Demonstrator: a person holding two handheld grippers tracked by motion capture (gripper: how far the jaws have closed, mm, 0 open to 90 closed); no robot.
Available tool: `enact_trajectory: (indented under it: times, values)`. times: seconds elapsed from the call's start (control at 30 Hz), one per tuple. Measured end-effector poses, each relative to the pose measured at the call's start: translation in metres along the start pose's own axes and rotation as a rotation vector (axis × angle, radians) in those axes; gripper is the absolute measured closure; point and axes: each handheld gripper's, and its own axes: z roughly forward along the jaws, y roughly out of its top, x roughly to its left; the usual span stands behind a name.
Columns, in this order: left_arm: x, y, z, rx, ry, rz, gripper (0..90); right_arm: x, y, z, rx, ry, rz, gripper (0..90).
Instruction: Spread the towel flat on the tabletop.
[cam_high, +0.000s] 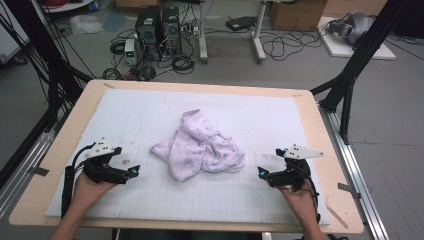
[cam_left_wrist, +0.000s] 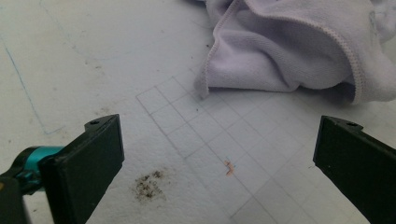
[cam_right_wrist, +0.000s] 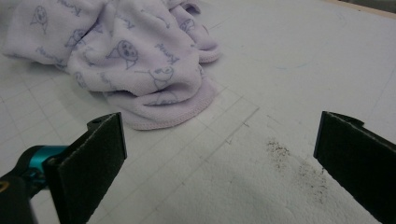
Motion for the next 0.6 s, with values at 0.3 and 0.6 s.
enact_trajectory:
  times: [0.3,0.6]
  values:
    - [0.0026,-0.0013,0.0012,0.009,-0.005,-0.003,2.3,-0.0001,-0.0022,-0.0012,-0.002,-0.016,0.003,1.4]
    - [0.0002,-0.0018,0.0007,0.005,-0.016,0.001,2.4,0.0014,-0.0024,0.0003,0.006,-0.014,-0.005,1.4]
